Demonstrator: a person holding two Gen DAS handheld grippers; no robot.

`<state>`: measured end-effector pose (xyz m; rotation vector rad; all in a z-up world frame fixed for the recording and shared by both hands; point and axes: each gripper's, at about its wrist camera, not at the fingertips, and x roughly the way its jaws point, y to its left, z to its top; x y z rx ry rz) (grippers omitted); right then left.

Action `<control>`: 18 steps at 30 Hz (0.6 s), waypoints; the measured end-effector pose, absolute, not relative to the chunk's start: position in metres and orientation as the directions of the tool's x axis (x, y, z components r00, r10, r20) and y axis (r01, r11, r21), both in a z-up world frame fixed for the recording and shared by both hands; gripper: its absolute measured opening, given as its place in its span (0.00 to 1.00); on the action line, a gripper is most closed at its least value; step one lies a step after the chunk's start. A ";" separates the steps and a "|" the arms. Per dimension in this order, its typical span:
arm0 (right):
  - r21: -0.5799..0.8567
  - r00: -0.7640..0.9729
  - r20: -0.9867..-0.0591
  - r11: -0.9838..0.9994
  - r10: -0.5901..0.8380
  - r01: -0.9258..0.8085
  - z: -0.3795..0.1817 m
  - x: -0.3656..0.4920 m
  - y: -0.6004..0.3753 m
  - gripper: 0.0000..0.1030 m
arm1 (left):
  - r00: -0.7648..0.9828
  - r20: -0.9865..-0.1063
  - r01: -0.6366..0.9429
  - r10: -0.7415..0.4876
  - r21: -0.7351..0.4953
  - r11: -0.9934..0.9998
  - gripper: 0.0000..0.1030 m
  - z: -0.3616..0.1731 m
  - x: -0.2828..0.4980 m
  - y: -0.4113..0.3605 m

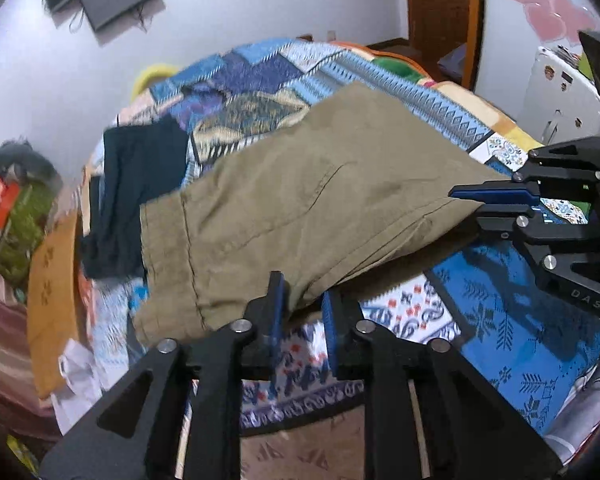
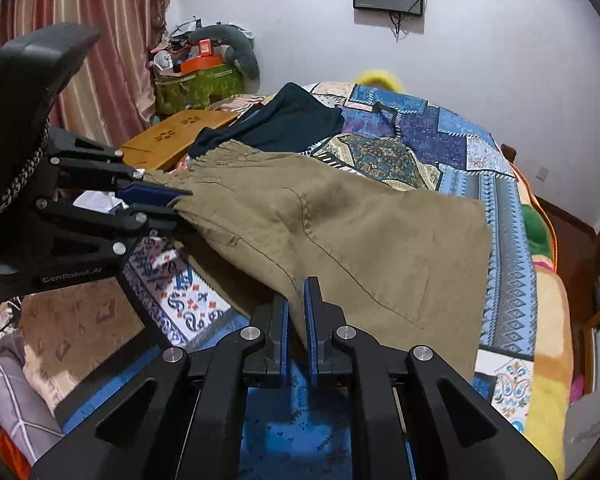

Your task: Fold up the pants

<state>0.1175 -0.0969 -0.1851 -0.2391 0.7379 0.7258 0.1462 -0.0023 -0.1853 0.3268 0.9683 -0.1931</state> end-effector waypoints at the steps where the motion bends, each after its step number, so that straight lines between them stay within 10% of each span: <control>1: 0.056 0.504 -0.692 0.735 0.516 -0.676 -0.187 0.117 -0.097 0.09 | 0.553 -0.833 0.298 -0.015 0.181 0.937 0.24 -0.185 0.144 -0.001; 12: 0.126 0.502 -0.692 0.771 0.519 -0.624 -0.175 0.105 -0.124 0.19 | 0.598 -0.801 0.189 -0.042 0.090 0.978 0.68 -0.153 0.126 0.040; 18: 0.151 0.538 -0.668 0.802 0.513 -0.578 -0.160 0.104 -0.144 0.21 | 0.629 -0.777 0.081 -0.009 0.054 0.995 0.75 -0.137 0.137 0.078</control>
